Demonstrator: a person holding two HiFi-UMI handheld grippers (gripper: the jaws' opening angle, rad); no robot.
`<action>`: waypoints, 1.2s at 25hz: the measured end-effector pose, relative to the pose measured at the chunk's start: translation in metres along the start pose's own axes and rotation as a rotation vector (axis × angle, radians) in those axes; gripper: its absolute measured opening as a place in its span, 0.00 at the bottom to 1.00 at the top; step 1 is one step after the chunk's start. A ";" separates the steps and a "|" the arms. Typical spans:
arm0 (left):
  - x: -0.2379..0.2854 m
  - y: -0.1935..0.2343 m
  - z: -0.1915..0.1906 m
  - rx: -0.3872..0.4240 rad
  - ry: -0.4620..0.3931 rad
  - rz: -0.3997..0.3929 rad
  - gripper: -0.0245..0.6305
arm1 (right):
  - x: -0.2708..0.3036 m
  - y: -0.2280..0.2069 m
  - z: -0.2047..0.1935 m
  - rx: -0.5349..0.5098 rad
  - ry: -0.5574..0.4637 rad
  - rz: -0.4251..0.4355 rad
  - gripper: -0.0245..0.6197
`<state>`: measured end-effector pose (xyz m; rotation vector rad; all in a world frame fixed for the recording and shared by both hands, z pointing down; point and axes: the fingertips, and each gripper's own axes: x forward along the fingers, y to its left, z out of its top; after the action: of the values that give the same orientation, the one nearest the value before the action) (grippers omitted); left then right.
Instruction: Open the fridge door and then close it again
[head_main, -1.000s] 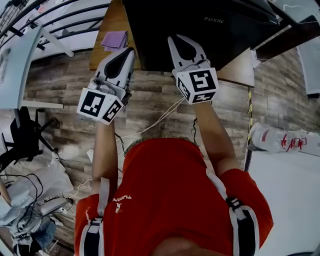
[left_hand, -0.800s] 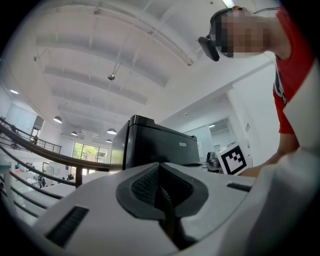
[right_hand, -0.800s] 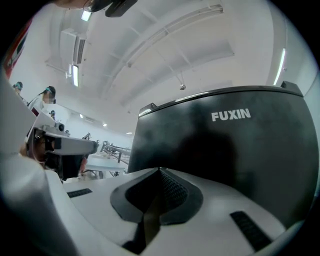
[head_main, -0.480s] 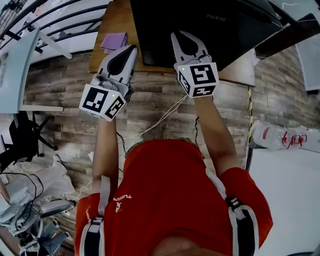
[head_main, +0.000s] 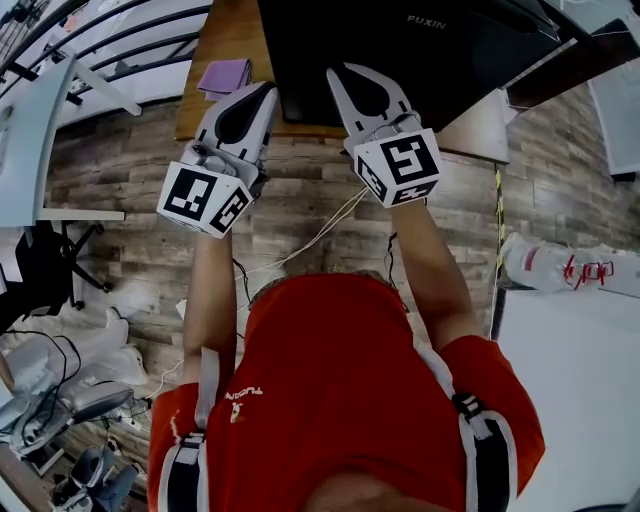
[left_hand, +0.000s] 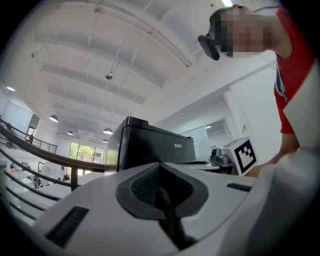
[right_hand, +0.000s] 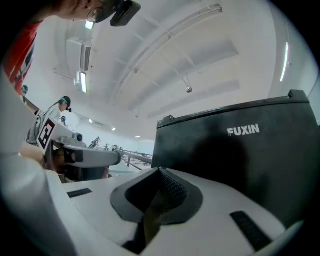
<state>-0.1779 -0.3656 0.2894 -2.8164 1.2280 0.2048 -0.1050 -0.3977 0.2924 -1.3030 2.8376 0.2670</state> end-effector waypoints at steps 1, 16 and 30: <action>-0.001 -0.003 0.001 0.002 -0.001 -0.002 0.05 | -0.003 0.004 0.003 0.000 -0.006 0.013 0.08; -0.013 -0.042 0.013 0.026 -0.024 -0.022 0.05 | -0.047 0.056 0.034 0.023 -0.083 0.129 0.08; -0.031 -0.050 0.014 0.026 -0.021 -0.012 0.05 | -0.060 0.076 0.030 0.033 -0.071 0.160 0.08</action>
<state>-0.1634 -0.3078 0.2806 -2.7917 1.2005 0.2161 -0.1252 -0.2994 0.2788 -1.0404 2.8758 0.2609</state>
